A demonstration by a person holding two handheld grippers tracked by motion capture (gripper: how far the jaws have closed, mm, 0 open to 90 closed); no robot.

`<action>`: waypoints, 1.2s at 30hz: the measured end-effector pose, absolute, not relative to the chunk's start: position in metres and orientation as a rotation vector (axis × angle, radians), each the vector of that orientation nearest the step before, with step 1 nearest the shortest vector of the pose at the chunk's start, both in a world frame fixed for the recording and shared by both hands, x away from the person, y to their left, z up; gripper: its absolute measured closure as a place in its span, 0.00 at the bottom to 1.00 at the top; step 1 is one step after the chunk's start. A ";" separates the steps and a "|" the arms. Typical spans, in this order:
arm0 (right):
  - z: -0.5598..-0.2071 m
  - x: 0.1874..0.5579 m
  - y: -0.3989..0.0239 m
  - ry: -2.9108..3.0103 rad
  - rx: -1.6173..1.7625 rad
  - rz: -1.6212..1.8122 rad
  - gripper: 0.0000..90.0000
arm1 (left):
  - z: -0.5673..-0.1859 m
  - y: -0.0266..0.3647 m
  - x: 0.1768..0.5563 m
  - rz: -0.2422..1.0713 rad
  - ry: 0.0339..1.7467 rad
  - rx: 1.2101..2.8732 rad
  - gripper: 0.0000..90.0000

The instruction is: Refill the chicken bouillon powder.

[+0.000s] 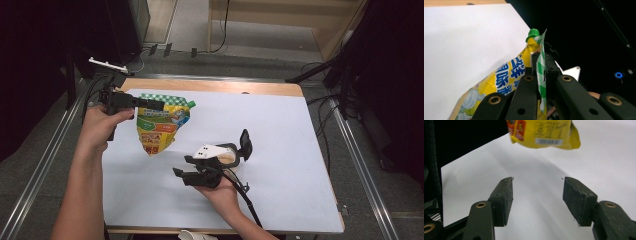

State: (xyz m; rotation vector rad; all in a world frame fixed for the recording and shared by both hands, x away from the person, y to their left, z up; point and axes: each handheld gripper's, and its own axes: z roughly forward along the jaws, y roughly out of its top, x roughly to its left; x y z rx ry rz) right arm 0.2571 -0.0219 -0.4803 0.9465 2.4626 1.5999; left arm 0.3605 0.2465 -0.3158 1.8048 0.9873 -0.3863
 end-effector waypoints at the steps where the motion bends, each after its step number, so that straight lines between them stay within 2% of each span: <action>1: -0.480 0.257 -0.022 2.466 0.947 1.600 0.47 | -0.317 0.249 0.362 -0.377 0.996 1.798 1.00; 8: -0.480 0.256 -0.020 2.505 0.947 1.598 0.47 | -0.325 0.258 0.371 -0.320 1.052 1.757 1.00; 20: -0.484 0.251 -0.019 2.554 0.944 1.562 0.46 | -0.342 0.244 0.395 -0.189 1.068 1.734 1.00; 25: -0.484 0.252 -0.021 2.550 0.955 1.556 0.46 | -0.357 0.253 0.401 -0.262 1.061 1.670 1.00; 31: -0.484 0.252 -0.021 2.552 0.954 1.554 0.46 | -0.356 0.247 0.395 -0.188 1.107 1.767 0.96; 36: -0.482 0.252 -0.021 2.542 0.944 1.562 0.46 | -0.359 0.242 0.395 -0.189 1.110 1.788 0.92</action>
